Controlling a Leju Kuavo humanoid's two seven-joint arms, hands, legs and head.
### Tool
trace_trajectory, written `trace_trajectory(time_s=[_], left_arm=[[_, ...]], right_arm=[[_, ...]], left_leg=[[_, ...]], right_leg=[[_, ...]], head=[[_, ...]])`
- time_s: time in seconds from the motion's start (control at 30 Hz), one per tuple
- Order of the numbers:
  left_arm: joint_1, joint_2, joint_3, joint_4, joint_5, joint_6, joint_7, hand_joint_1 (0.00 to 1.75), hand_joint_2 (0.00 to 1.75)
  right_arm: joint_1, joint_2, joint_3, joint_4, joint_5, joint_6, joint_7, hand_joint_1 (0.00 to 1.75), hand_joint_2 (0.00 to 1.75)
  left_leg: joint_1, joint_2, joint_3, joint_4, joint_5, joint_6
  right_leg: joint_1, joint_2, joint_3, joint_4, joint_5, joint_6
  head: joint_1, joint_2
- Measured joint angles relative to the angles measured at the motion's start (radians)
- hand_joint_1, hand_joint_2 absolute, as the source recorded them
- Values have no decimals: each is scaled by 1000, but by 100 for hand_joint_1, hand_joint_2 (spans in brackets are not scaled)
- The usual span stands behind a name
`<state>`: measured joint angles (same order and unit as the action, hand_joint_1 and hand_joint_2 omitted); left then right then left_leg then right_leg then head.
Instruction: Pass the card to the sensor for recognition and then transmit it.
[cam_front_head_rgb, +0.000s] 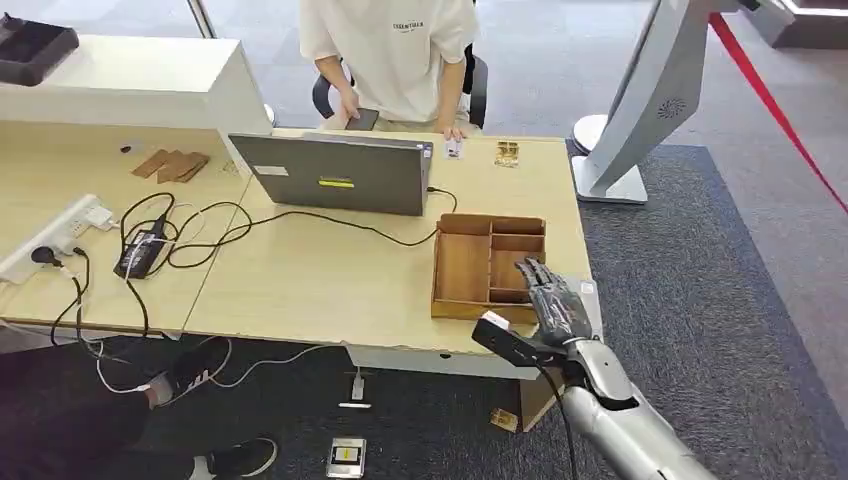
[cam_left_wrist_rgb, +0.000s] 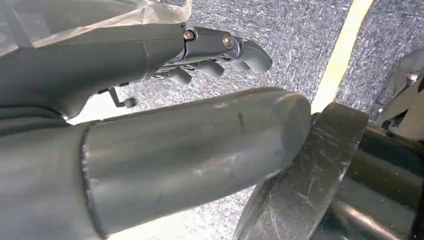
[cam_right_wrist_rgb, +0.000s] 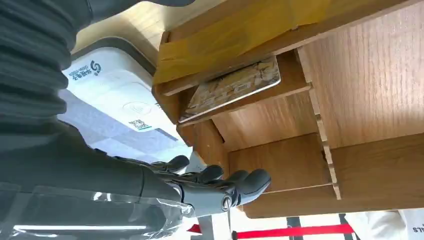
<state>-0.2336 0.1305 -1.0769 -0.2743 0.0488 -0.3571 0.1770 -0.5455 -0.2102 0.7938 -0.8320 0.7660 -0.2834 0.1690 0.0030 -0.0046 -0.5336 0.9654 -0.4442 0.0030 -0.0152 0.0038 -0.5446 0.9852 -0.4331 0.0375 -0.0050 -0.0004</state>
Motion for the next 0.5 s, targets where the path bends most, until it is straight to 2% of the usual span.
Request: trace_trajectory(time_s=[0.5], left_arm=[[0,-2,0,0,0,0,0,0,0]], right_arm=[[1,0,0,-3,0,0,1,0,175]], left_leg=[[0,0,0,0,0,0]], right_leg=[[0,0,0,0,0,0]], head=[[0,0]])
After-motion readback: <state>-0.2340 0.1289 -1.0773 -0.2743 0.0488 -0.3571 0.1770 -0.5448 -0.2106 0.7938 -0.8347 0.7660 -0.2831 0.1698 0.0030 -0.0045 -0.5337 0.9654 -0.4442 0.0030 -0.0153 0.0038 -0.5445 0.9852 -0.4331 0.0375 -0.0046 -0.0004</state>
